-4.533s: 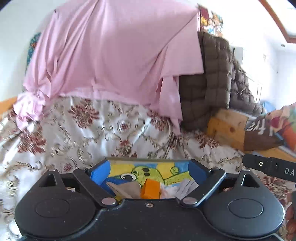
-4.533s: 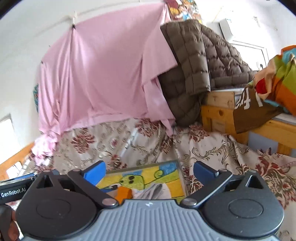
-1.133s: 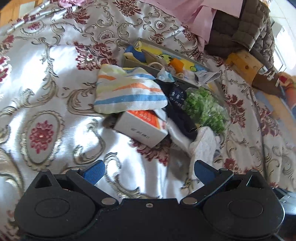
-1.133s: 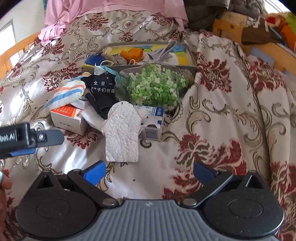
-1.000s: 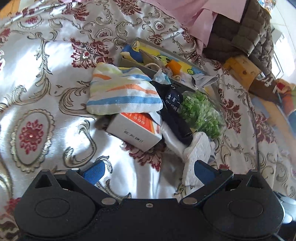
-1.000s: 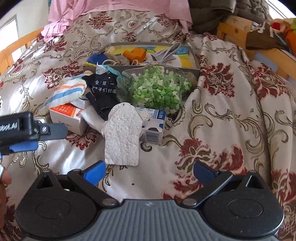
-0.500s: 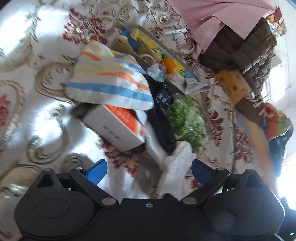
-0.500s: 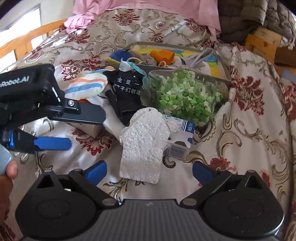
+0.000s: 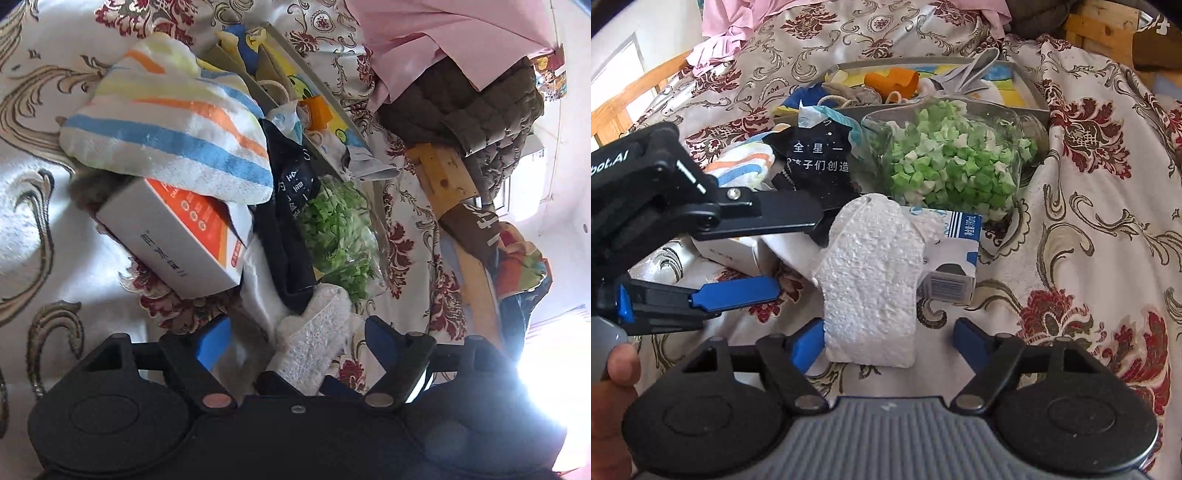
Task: Organize soft objects
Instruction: 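Grasp the white sponge pad with the right tool while the left tool grasps the white cloth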
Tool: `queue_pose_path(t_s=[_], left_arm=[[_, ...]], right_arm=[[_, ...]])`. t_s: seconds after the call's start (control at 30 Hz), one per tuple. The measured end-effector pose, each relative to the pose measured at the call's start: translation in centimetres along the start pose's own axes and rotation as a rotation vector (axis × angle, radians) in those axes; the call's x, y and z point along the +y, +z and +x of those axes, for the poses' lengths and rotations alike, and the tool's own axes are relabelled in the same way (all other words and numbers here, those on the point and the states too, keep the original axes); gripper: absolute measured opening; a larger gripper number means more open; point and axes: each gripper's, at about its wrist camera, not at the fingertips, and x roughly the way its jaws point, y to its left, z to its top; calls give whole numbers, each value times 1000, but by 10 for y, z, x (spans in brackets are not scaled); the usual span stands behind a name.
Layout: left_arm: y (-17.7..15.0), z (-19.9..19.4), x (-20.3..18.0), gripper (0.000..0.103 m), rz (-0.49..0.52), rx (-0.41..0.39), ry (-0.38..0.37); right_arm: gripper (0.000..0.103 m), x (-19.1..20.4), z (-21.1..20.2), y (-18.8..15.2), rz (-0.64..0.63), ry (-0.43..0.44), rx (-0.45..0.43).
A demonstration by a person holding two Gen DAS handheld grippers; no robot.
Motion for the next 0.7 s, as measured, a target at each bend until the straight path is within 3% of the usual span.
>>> queue_pose_path(t_s=[0.1, 0.33, 0.5, 0.7], left_arm=[[1, 2, 2, 77, -18, 0, -20], [0, 4, 4, 75, -27, -4, -18], [-3, 11, 4, 75, -22, 19, -23], [-6, 15, 4, 75, -17, 45, -32]], right_arm=[[57, 0, -1, 0, 8, -7, 5], [57, -9, -17, 0, 73, -80, 16], [57, -22, -21, -2, 177, -20, 44], [57, -18, -21, -7, 178, 27, 91]])
